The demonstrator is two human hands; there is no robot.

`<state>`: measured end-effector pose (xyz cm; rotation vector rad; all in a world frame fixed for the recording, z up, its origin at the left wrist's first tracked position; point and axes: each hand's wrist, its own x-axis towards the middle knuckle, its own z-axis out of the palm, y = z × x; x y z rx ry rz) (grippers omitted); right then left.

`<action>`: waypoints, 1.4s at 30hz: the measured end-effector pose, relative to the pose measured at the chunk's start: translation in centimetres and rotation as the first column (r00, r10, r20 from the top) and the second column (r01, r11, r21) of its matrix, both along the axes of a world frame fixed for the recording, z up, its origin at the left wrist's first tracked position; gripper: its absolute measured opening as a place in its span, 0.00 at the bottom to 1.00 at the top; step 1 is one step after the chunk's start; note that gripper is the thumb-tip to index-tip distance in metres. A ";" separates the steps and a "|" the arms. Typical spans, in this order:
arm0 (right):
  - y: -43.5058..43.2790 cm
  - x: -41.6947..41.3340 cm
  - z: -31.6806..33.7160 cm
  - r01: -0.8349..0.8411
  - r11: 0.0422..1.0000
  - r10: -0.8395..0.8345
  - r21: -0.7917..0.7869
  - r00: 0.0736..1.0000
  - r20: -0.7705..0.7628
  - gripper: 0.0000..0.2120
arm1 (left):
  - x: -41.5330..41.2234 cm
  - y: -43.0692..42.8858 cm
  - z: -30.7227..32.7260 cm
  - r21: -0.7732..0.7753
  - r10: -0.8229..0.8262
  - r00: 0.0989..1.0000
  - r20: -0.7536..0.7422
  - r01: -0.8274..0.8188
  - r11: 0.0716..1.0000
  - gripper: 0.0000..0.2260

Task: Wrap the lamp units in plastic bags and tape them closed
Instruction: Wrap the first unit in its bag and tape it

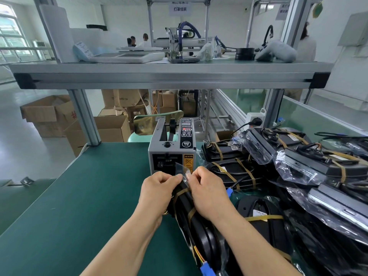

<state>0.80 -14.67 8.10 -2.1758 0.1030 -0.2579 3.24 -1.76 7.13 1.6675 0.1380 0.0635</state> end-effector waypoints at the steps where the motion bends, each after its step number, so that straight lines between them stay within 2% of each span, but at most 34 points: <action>1: 0.0 0.0 0.0 -0.003 1.000 0.003 0.007 1.000 0.001 0.14 | 0.1 0.0 0.0 -0.002 -0.002 1.000 0.003 0.002 1.000 0.11; 4: 0.0 0.0 0.1 -0.015 1.000 0.015 -0.004 1.000 -0.004 0.16 | 0.2 0.2 0.0 0.000 -0.016 1.000 0.003 0.016 1.000 0.14; 6: 0.0 -0.1 0.2 -0.024 1.000 0.024 -0.016 0.999 -0.024 0.20 | 0.4 0.4 -0.1 -0.003 -0.023 1.000 -0.009 0.023 1.000 0.16; 11: 0.2 -0.3 0.7 -0.076 0.996 0.069 -0.042 0.988 -0.139 0.41 | 0.7 1.0 0.0 -0.026 -0.064 0.995 -0.082 0.062 0.998 0.17; 13: 0.2 -0.1 0.8 -0.115 0.992 0.102 -0.058 0.976 -0.192 0.40 | 0.6 1.2 0.3 -0.060 -0.076 0.992 -0.103 0.071 0.996 0.14; 18: 0.5 0.5 1.3 -0.241 0.957 0.174 -0.163 0.923 -0.343 0.27 | 0.8 1.9 0.5 -0.101 -0.092 0.979 -0.181 0.075 0.992 0.09; 24: 1.2 0.1 3.0 -0.287 0.930 0.194 -0.230 0.914 -0.356 0.27 | 0.1 2.4 0.7 -0.118 -0.128 0.977 -0.172 0.108 0.987 0.06; 27: 0.6 -0.3 3.6 -0.293 0.932 0.206 -0.213 0.913 -0.352 0.26 | -0.4 2.7 0.8 -0.143 -0.167 0.974 -0.153 0.146 0.979 0.10; 29: -0.3 -1.1 3.7 -0.256 0.957 0.203 -0.134 0.926 -0.319 0.23 | -0.4 3.2 1.0 -0.160 -0.132 0.982 -0.134 0.110 0.981 0.09; 31: -1.4 -2.3 3.8 -0.200 0.979 0.206 0.051 0.951 -0.232 0.21 | -0.1 3.7 1.0 -0.186 -0.054 0.989 -0.140 0.027 0.982 0.07; 33: -2.2 -3.2 3.5 -0.172 0.957 0.203 0.232 0.972 -0.119 0.22 | 0.4 3.8 1.0 -0.215 -0.003 0.989 -0.151 -0.030 0.976 0.06; 39: -1.2 -5.9 1.1 -0.137 0.927 0.070 0.349 0.978 0.198 0.07 | 2.4 2.0 0.8 -0.275 0.053 0.967 -0.249 -0.124 0.953 0.04; 42: -0.7 -7.0 -0.1 -0.096 0.888 -0.033 0.451 0.963 0.269 0.13 | 3.8 1.3 0.3 -0.308 0.066 0.945 -0.320 -0.170 0.936 0.08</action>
